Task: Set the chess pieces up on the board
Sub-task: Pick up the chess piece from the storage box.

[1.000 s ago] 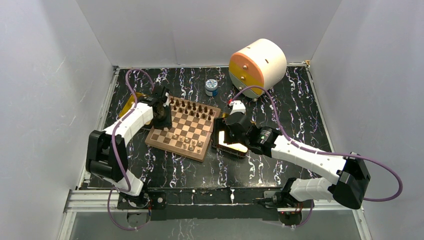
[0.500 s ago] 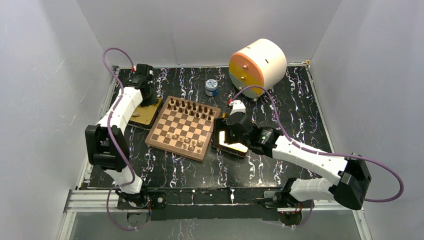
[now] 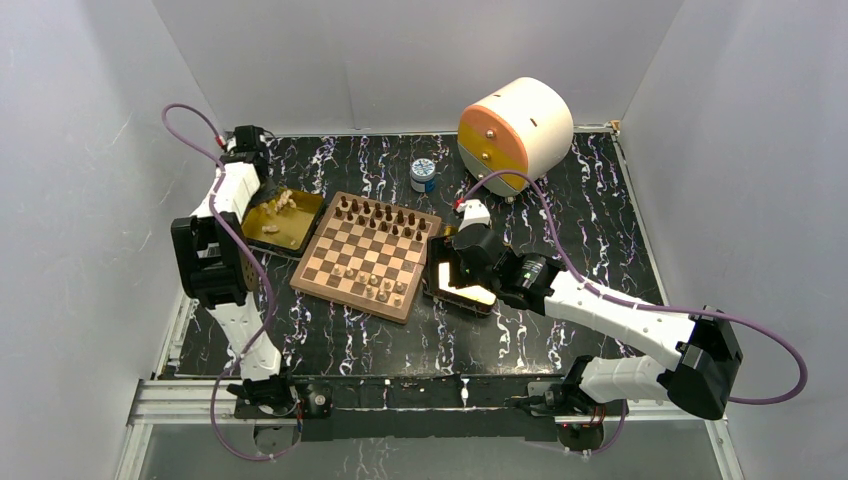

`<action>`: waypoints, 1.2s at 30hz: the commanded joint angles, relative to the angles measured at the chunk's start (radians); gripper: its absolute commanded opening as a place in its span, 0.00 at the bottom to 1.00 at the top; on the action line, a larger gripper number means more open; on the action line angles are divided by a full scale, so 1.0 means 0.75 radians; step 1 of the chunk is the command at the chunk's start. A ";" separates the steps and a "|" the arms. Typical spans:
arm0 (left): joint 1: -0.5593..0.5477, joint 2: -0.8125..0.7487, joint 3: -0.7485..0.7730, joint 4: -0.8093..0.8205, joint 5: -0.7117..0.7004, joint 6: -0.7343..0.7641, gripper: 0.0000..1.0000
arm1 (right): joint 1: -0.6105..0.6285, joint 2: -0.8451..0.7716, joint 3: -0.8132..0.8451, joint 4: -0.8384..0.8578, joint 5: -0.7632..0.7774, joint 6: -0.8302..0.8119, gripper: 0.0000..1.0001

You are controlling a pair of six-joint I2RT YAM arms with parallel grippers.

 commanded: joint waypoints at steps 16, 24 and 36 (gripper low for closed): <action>0.049 0.208 0.139 0.122 -0.031 -0.126 0.30 | 0.004 0.019 0.113 -0.004 0.064 -0.029 0.99; 0.051 0.229 0.131 0.127 -0.074 -0.102 0.29 | 0.004 0.038 0.112 -0.002 0.067 -0.036 0.99; 0.051 0.230 0.122 0.136 -0.031 -0.071 0.15 | 0.004 0.042 0.110 0.005 0.079 -0.045 0.99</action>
